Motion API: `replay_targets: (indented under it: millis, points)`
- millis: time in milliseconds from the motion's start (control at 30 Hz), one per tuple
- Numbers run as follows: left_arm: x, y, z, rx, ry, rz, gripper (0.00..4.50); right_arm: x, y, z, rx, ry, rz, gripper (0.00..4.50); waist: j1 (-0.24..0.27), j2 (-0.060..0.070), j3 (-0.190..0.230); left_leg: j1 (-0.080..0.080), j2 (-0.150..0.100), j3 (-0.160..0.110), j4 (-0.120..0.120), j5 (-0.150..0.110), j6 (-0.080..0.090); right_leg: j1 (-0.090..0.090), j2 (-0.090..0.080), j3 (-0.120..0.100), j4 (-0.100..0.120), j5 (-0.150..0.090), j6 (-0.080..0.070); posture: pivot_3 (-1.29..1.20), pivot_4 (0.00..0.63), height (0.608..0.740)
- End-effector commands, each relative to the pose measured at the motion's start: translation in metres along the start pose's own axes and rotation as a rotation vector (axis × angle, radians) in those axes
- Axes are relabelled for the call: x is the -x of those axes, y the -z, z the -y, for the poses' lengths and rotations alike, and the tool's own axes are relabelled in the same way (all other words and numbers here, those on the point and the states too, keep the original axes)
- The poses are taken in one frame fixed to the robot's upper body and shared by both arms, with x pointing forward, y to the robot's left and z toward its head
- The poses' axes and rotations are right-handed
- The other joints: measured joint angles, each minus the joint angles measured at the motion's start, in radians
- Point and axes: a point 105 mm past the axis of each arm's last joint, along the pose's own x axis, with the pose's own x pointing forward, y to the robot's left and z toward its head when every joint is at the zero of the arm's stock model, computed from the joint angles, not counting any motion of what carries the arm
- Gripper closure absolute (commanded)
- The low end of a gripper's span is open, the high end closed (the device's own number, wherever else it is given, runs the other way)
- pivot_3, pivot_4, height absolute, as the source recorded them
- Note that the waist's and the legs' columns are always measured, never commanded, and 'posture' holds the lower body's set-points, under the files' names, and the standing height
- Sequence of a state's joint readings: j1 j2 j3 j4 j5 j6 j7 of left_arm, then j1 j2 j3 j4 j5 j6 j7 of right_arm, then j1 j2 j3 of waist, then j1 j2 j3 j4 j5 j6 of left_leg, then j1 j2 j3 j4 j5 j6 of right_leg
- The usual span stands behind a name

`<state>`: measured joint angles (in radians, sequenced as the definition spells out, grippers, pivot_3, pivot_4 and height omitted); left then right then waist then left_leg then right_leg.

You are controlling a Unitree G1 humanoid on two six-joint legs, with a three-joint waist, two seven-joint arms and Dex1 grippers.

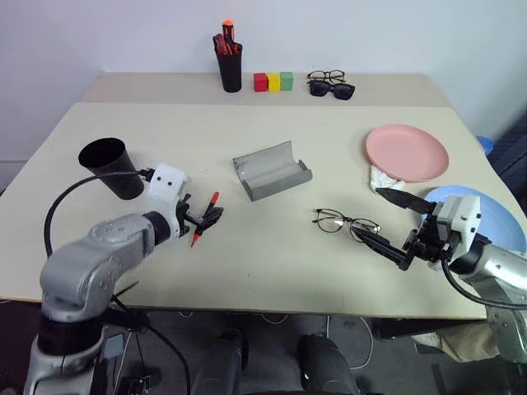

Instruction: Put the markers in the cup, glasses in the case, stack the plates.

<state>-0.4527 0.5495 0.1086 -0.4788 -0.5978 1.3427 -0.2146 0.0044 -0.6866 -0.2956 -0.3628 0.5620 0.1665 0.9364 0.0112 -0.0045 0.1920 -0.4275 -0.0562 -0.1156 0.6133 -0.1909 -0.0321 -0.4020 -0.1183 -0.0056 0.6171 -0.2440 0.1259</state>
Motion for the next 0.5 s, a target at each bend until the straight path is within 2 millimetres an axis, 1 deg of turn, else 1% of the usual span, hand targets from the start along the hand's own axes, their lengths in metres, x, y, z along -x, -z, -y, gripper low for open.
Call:
replay_targets:
  millis: [33,133,267,300,333,400,500]
  points:
    - [-0.006,0.001,0.001,0.044,-0.022,-0.087,0.00,0.002,-0.004,0.005,0.033,-0.009,0.014,0.04,0.000,-0.002,0.001,0.000,0.000,0.000,0.000,0.000,0.000,0.000,0.000,0.000,0.000,0.000,0.000,0.00,0.150,0.740]
    - [-0.013,-0.001,0.000,0.077,-0.053,-0.132,0.00,0.006,0.001,0.007,0.039,-0.009,0.008,0.04,0.001,-0.003,0.002,0.000,0.000,0.000,0.000,0.000,0.000,0.000,0.000,0.000,0.000,0.002,0.001,0.00,0.150,0.740]
    - [-0.029,0.005,-0.004,0.132,-0.116,-0.226,0.00,0.012,0.005,0.006,0.044,-0.011,0.004,0.04,0.002,-0.003,0.002,0.000,0.000,0.000,0.000,0.001,-0.001,0.000,0.000,0.000,0.001,0.002,0.002,0.00,0.150,0.740]
    - [-0.032,0.006,-0.004,0.120,-0.125,-0.241,0.52,0.012,0.005,0.005,0.044,-0.014,0.004,0.00,0.001,-0.003,0.002,0.001,-0.001,0.000,0.000,0.001,-0.001,0.000,0.000,0.000,0.001,0.002,0.002,0.00,0.150,0.740]
    - [-0.033,0.005,-0.003,0.096,-0.140,-0.247,0.76,0.013,0.005,0.004,0.046,-0.019,0.003,0.00,0.000,-0.004,0.002,0.001,-0.001,0.000,0.000,0.001,-0.002,0.001,0.000,0.000,0.002,0.002,0.002,0.00,0.150,0.740]
    - [-0.036,0.003,-0.001,0.107,-0.138,-0.248,1.77,0.014,0.004,0.003,0.048,-0.022,0.005,0.00,-0.002,-0.005,0.003,0.001,0.000,0.000,0.000,0.001,-0.002,0.000,0.000,0.000,0.001,0.002,0.002,0.00,0.150,0.740]
    - [-0.038,0.007,-0.005,0.124,-0.150,-0.269,3.29,0.014,0.004,0.003,0.052,-0.022,0.003,0.00,-0.001,-0.005,0.003,0.001,0.000,0.000,0.000,0.001,-0.002,0.000,0.000,0.001,0.002,0.002,0.002,0.00,0.150,0.740]
